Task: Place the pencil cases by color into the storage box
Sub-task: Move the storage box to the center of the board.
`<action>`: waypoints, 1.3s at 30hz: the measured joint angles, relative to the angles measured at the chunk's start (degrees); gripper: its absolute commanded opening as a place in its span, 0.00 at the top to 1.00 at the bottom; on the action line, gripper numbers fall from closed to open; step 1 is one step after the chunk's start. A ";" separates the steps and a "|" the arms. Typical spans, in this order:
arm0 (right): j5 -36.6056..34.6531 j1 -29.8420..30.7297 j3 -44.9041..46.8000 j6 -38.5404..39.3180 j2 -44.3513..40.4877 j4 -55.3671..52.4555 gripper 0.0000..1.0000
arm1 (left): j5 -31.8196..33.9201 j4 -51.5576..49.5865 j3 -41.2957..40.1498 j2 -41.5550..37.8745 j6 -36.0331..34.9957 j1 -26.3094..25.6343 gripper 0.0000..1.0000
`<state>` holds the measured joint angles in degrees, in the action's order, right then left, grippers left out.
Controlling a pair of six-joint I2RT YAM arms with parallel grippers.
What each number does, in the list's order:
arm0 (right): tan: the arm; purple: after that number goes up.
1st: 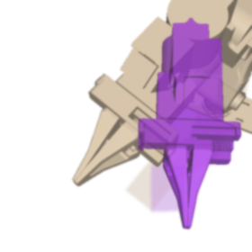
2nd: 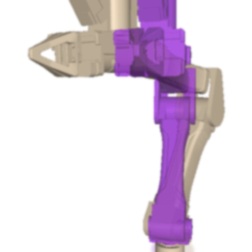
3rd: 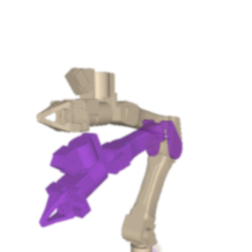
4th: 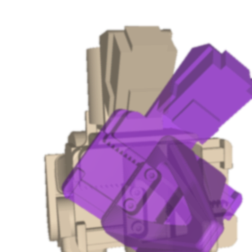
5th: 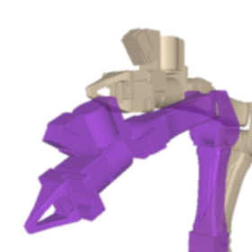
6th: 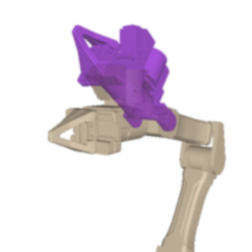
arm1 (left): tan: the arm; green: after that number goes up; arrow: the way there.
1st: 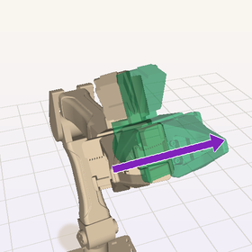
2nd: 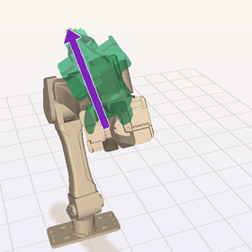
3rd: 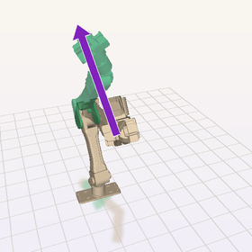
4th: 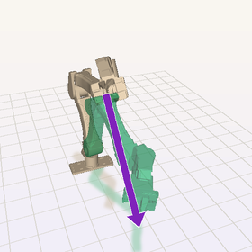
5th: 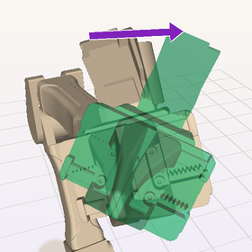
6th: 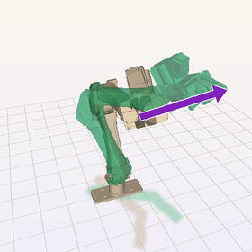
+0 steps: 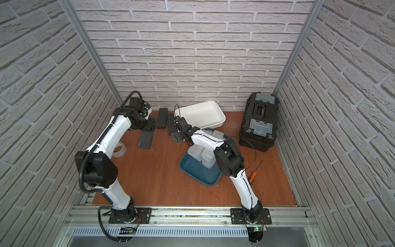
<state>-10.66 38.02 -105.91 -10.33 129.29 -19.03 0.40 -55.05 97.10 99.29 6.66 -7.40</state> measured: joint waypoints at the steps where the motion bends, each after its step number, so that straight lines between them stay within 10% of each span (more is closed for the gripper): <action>1: -0.04 -0.17 -0.31 0.02 0.04 -0.02 0.01 | 0.00 0.11 -0.39 -0.57 0.17 0.37 0.29; 39: 21.84 2.71 -6.51 5.03 4.09 -2.99 0.03 | -0.28 -0.79 1.01 -6.36 2.40 3.69 0.28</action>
<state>11.18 40.73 -112.42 -5.30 133.38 -22.02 0.12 -55.83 98.10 92.92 9.06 -3.70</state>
